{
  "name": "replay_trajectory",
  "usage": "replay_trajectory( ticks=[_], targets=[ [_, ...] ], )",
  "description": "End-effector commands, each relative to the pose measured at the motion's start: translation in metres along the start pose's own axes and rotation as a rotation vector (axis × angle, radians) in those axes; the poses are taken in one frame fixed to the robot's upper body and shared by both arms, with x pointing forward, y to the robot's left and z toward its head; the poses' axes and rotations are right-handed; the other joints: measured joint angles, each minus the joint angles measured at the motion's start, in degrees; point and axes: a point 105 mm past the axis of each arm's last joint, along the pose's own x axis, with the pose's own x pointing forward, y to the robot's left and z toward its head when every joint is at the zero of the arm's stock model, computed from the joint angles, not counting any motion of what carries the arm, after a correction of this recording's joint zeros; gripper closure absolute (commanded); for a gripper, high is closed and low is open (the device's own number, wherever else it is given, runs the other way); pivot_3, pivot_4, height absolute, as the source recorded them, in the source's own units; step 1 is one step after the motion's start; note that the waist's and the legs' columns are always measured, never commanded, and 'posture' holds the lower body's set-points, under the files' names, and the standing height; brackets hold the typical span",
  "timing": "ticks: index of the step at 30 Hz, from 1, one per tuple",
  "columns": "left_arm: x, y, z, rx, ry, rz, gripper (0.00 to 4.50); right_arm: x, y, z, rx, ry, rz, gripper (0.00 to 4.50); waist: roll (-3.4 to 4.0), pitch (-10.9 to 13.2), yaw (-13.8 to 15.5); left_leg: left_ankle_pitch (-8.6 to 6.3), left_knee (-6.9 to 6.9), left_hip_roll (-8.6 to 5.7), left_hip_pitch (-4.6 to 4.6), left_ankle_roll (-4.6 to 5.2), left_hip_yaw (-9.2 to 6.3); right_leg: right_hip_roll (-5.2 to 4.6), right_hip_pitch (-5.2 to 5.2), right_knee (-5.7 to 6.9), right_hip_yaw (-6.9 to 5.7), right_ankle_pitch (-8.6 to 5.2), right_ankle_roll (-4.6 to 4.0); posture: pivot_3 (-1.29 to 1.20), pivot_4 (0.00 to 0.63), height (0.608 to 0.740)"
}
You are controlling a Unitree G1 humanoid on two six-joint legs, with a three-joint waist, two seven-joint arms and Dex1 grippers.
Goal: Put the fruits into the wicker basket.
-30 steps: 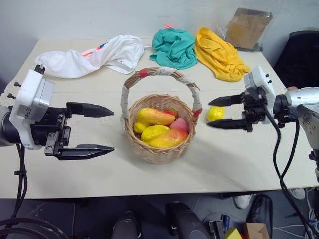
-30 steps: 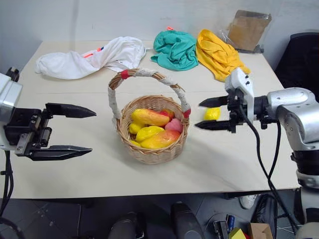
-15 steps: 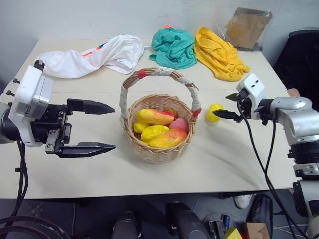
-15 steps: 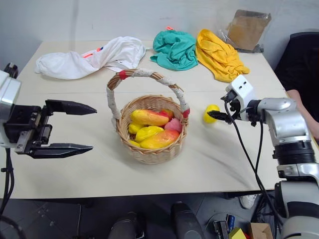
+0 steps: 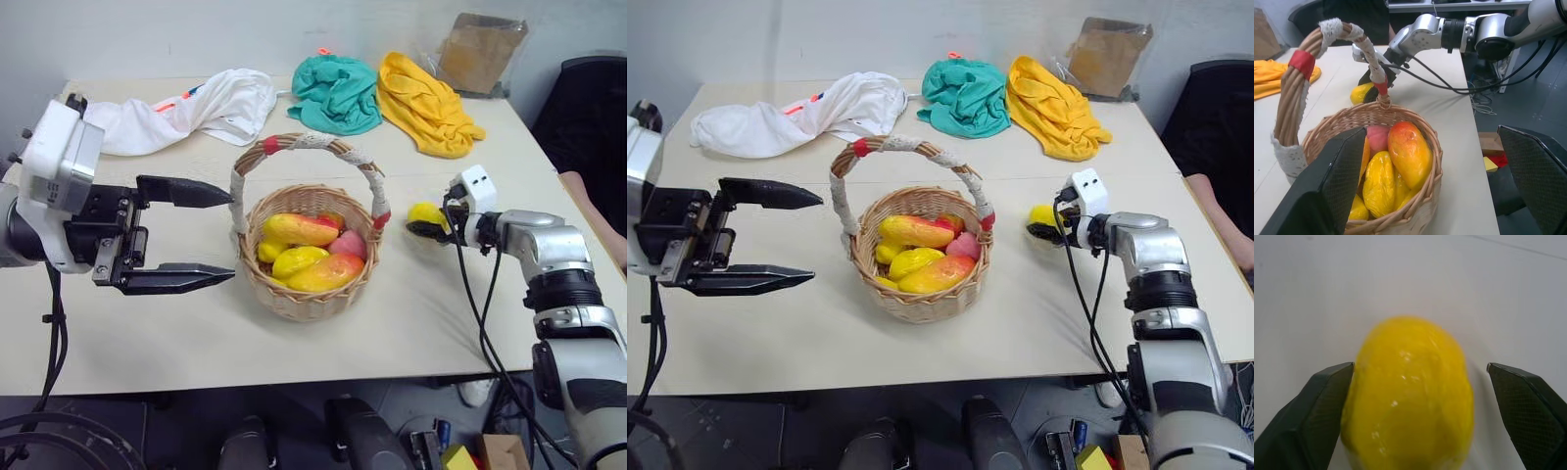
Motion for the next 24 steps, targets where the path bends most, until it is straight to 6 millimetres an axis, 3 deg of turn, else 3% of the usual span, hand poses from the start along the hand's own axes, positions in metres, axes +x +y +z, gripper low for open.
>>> replay_trajectory(
  ticks=[1,3,9,12,15,17,19,24],
  targets=[
    [0.002,-0.005,0.008,0.037,-0.010,-0.013,0.00,-0.015,-0.002,0.019,-0.013,-0.074,0.032,1.24,0.00,0.00,0.01,0.00,0.00,0.00,0.00,0.00,0.00,0.00,0.00,-0.01,0.00,0.00,0.00,0.00,0.150,0.740],
    [0.002,-0.006,0.009,0.038,-0.011,-0.014,0.00,-0.026,0.005,0.019,-0.031,-0.072,0.097,1.74,0.00,0.00,0.08,0.00,0.00,-0.01,-0.01,0.00,0.00,-0.01,0.00,0.00,0.00,0.00,0.00,0.00,0.150,0.740],
    [0.000,-0.005,0.009,0.029,-0.011,-0.013,0.00,-0.072,0.028,0.012,-0.125,-0.030,0.266,1.81,0.00,0.00,1.06,-0.01,0.00,-0.02,-0.01,0.01,-0.04,-0.02,0.03,-0.01,-0.02,-0.02,0.04,0.00,0.150,0.740],
    [-0.002,-0.004,0.008,0.020,-0.010,-0.014,0.00,-0.111,0.070,0.014,-0.191,-0.008,0.518,1.81,0.06,0.03,1.43,-0.01,-0.01,-0.03,0.01,0.00,-0.03,-0.01,0.03,0.00,-0.01,-0.03,0.05,0.00,0.150,0.740],
    [-0.004,-0.004,0.008,0.006,-0.011,-0.023,0.00,-0.134,0.115,0.019,-0.230,0.003,0.719,1.81,0.07,0.04,1.19,-0.01,-0.02,0.03,0.08,-0.02,-0.03,0.07,0.09,0.02,0.01,-0.04,0.07,0.00,0.150,0.740],
    [-0.004,-0.003,0.009,0.000,-0.013,-0.032,0.00,-0.130,0.148,0.025,-0.300,-0.025,0.791,1.81,0.06,0.03,0.90,0.00,0.00,0.06,0.11,-0.06,-0.04,0.09,0.10,0.05,0.02,-0.04,0.07,0.00,0.150,0.740],
    [-0.004,-0.002,0.009,-0.003,-0.017,-0.043,0.00,-0.113,0.170,0.038,-0.287,-0.087,0.766,1.81,-0.05,-0.01,0.39,0.03,0.00,0.10,0.17,-0.11,-0.08,0.12,0.15,0.08,0.00,-0.04,0.06,0.00,0.150,0.740],
    [0.000,-0.001,0.009,-0.007,-0.022,-0.061,0.00,-0.073,0.199,0.058,-0.180,-0.139,0.645,1.81,-0.07,-0.02,0.25,0.10,0.02,0.05,0.04,-0.16,-0.12,0.08,-0.02,0.19,0.01,-0.02,0.01,0.00,0.150,0.740]
  ],
)
